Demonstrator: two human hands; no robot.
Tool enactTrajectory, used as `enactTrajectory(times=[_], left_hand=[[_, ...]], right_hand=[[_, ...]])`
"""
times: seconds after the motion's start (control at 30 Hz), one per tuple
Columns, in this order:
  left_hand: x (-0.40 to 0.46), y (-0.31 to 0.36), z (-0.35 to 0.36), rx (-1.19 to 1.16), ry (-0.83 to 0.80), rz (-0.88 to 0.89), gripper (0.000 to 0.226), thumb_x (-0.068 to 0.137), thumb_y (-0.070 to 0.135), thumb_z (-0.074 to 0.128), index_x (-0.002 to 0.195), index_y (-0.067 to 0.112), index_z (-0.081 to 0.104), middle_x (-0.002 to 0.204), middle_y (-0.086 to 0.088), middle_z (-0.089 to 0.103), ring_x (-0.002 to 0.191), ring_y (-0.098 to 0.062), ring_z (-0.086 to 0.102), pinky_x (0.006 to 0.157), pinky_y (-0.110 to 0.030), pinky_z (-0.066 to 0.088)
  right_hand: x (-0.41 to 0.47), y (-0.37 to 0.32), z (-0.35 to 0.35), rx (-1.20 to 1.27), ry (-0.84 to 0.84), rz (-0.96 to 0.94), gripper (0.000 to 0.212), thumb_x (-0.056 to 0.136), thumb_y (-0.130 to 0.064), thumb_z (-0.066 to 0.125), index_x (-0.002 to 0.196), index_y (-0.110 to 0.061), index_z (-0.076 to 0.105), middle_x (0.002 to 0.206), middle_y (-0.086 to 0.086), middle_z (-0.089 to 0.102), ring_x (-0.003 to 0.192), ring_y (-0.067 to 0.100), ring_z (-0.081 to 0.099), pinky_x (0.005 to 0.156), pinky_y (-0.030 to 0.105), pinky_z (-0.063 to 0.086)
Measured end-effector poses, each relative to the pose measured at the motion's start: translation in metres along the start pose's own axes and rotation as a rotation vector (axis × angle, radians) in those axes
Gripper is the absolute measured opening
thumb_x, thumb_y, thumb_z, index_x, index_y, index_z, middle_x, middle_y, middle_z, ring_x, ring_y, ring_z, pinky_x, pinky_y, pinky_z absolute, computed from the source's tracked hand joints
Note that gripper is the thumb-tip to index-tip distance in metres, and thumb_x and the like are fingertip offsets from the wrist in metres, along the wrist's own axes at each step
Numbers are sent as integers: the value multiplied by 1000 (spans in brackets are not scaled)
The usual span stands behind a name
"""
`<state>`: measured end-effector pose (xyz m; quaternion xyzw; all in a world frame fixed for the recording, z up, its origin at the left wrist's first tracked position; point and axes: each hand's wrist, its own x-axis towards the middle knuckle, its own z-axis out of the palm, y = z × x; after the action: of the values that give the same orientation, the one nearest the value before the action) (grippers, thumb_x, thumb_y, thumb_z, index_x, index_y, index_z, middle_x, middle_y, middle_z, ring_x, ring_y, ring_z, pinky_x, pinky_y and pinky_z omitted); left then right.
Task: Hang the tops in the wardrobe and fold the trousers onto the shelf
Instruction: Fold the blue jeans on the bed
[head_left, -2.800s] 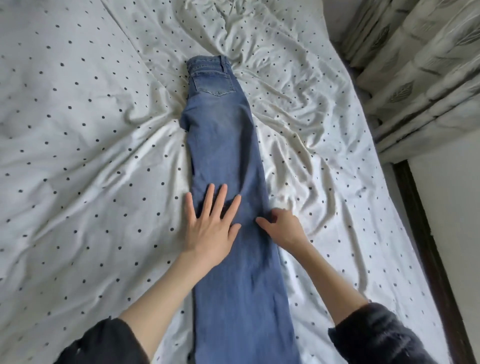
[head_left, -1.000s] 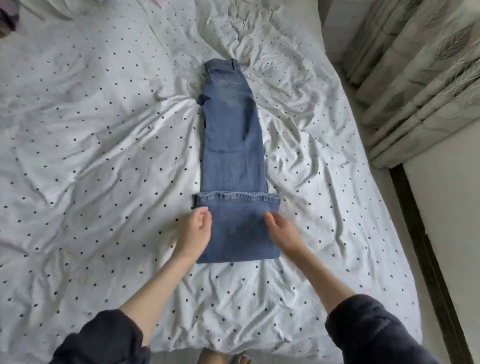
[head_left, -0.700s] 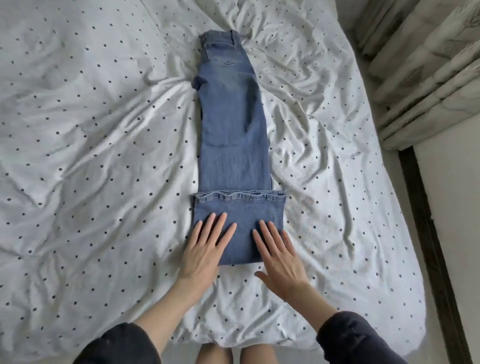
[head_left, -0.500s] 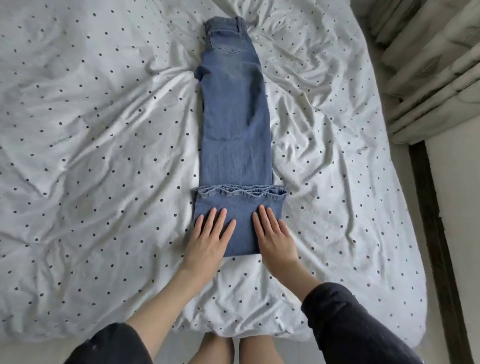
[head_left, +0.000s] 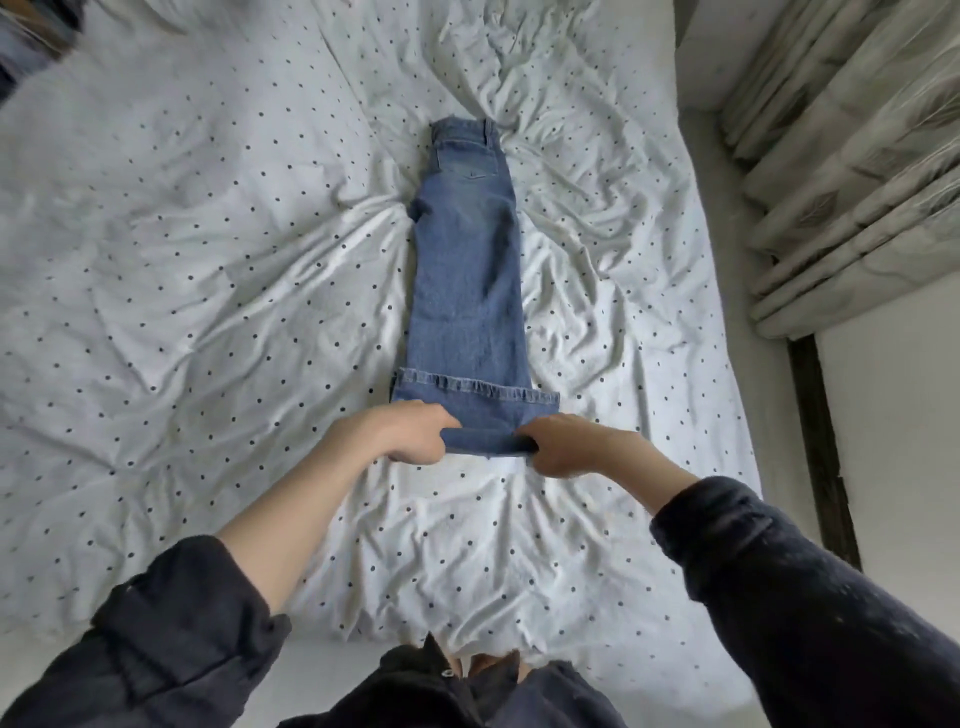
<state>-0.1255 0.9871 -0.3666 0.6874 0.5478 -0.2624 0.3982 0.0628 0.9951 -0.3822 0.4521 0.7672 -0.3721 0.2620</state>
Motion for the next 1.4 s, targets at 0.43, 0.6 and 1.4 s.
enactTrajectory(times=[0.43,0.6,1.4], left_hand=[[85,-31,-63,256,1183,35,53,64,-2,69,114,13,60,115,-10,57,104,-31,52,84,-40,33],[130,-57,8,482,743,42,105,50,57,82,138,17,40,144,-16,42,132,-34,42,107,-55,25],[69,-9,-27,408,547,23,64,98,16,39,151,20,3,159,-8,6,144,-25,14,114,-36,14]], right_hand=[[115,53,-111,270,587,160,26,87,-19,58,112,-11,59,107,15,63,102,34,56,75,35,45],[149,56,-83,153,751,156,59,91,-19,55,145,-16,31,151,13,29,140,30,25,113,41,25],[74,37,-18,-331,954,-168,54,45,-22,89,95,-8,74,97,5,73,89,21,71,74,28,57]])
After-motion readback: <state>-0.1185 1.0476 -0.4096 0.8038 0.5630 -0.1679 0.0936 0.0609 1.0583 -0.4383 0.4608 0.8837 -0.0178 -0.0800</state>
